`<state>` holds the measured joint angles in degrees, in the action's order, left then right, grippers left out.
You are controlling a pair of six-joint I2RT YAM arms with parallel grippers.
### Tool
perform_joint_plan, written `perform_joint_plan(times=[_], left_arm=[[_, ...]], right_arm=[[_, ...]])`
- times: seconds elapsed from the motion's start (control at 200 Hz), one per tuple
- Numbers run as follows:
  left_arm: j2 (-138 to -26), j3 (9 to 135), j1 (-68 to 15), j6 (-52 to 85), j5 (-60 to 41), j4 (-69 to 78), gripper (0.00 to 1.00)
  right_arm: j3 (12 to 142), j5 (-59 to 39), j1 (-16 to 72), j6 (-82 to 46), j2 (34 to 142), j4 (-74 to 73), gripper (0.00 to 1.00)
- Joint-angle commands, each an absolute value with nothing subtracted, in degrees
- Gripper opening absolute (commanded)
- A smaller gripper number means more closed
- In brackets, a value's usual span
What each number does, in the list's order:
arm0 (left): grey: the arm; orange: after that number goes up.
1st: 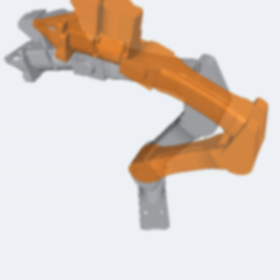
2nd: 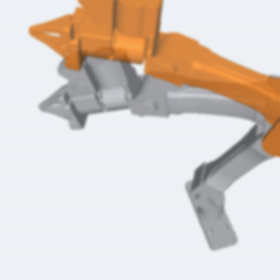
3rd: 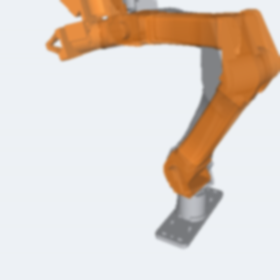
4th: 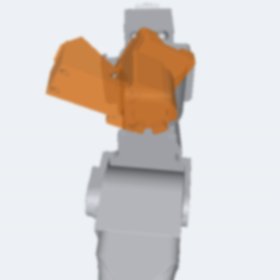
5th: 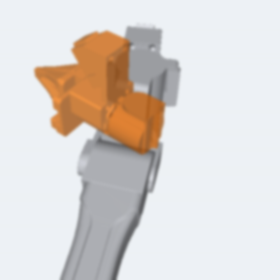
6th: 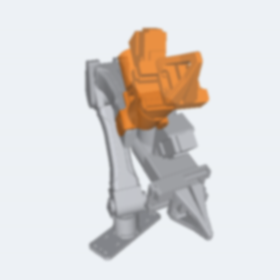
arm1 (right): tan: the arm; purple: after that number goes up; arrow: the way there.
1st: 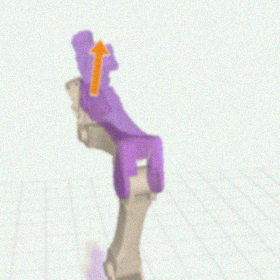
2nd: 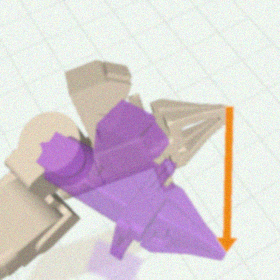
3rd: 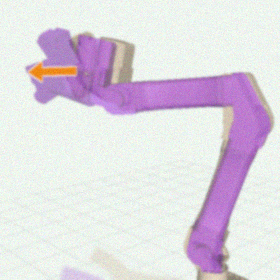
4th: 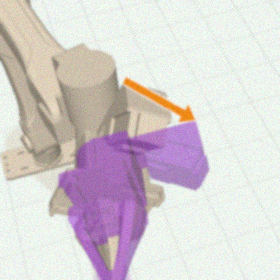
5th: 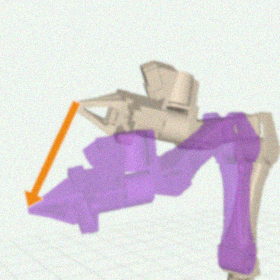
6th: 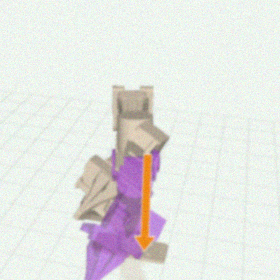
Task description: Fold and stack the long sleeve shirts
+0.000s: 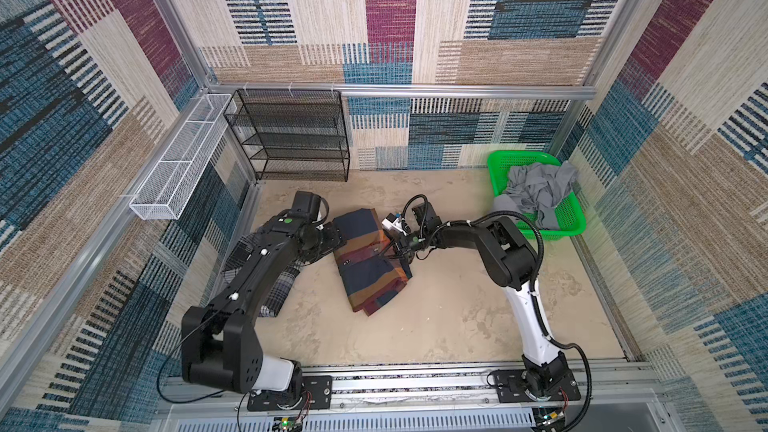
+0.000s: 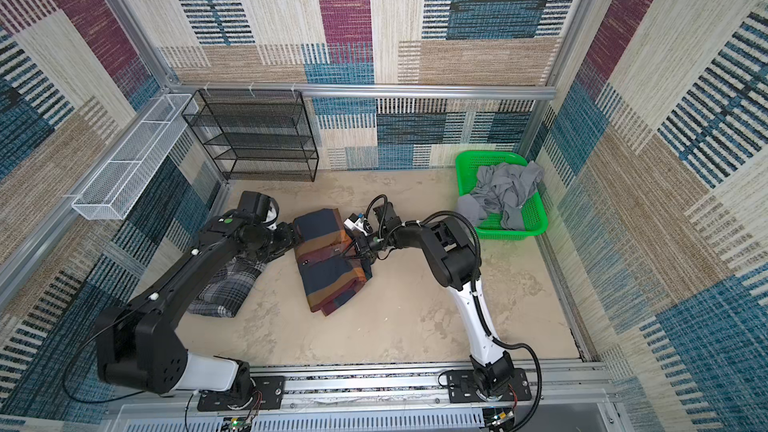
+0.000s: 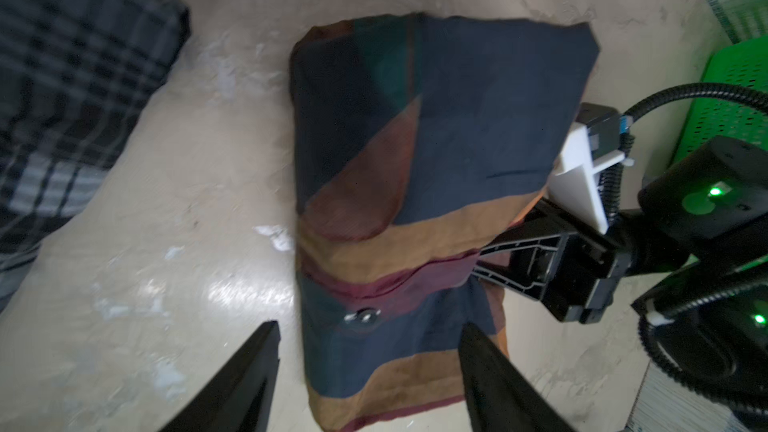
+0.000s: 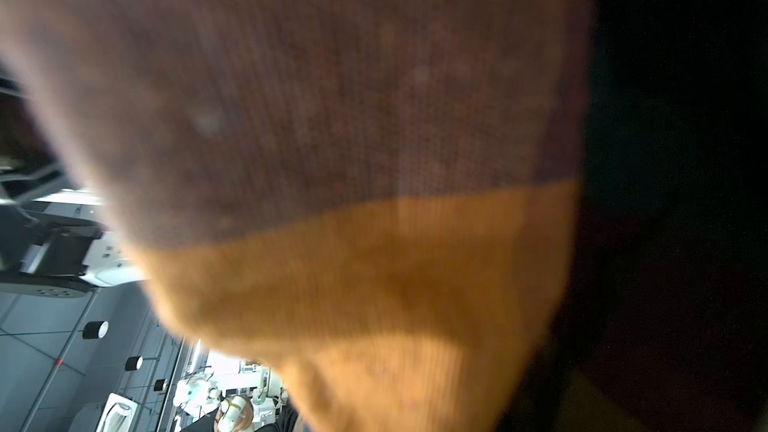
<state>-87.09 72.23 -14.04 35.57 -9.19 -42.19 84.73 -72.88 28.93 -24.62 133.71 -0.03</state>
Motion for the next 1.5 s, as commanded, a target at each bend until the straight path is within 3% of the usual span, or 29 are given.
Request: perform_joint_plan(times=[0.0,0.175,0.521,0.791,1.007,1.142,1.492], left_arm=[[-93.09,77.72,-16.32,35.81,-2.34,-41.48,0.72],[-101.66,84.12,-19.41,38.05,-0.07,-41.07,0.71],[-112.65,91.39,-17.64,36.97,8.01,-43.91,0.72],[-115.96,87.84,-16.05,36.6,9.67,-42.14,0.72],[-111.95,83.31,-14.94,36.83,8.91,-39.28,0.73],[-110.4,81.49,-14.94,36.91,7.48,-37.95,0.72],[-100.05,76.99,-14.77,37.57,5.7,-37.24,0.73]], right_arm=[[85.03,-71.48,28.93,-26.54,134.21,-2.8,0.0],[84.49,-70.02,29.0,-25.67,135.17,-1.83,0.0],[83.4,-68.91,28.96,-26.45,135.59,-2.92,0.0],[83.19,-68.14,28.94,-27.29,134.68,-2.88,0.0],[82.57,-65.64,29.12,-31.37,131.04,-4.17,0.0],[86.34,-60.06,29.53,-27.84,129.13,2.55,0.0],[90.48,-53.71,29.79,-24.93,128.64,9.4,0.19]])
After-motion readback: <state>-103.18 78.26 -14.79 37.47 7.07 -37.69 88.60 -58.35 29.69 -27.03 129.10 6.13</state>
